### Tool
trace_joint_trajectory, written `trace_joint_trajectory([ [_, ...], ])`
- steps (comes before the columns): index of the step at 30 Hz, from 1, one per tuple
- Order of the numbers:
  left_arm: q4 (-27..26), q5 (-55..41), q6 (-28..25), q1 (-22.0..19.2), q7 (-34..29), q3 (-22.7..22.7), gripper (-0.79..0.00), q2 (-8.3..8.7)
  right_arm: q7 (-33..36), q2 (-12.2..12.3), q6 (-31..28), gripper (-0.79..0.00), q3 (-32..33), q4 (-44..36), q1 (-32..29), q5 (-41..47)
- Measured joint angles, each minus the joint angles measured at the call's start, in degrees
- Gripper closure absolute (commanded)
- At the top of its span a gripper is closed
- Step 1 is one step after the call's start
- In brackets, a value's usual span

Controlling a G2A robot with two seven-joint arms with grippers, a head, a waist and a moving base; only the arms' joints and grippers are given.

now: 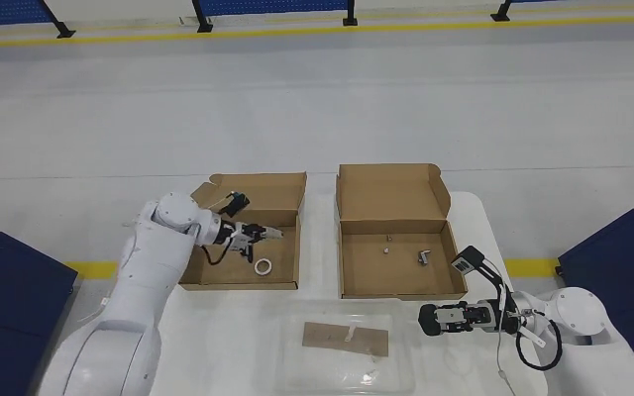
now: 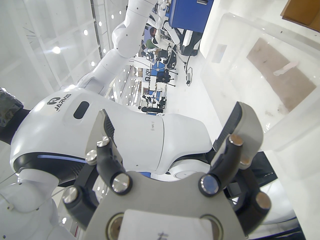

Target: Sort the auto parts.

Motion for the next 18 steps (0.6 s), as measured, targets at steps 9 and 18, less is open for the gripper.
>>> trace_joint_trajectory([
  [9,-27.5,-11.4,2.6,18.5,-3.6,-5.8,-0.785,5.41,0.0,0.0,0.0,-0.785,0.0,0.0,0.0,0.0],
  [18,-51.4,-22.1,8.6,34.0,-3.6,-10.8,-0.785,11.65,0.0,0.0,0.0,-0.785,0.0,0.0,0.0,0.0],
])
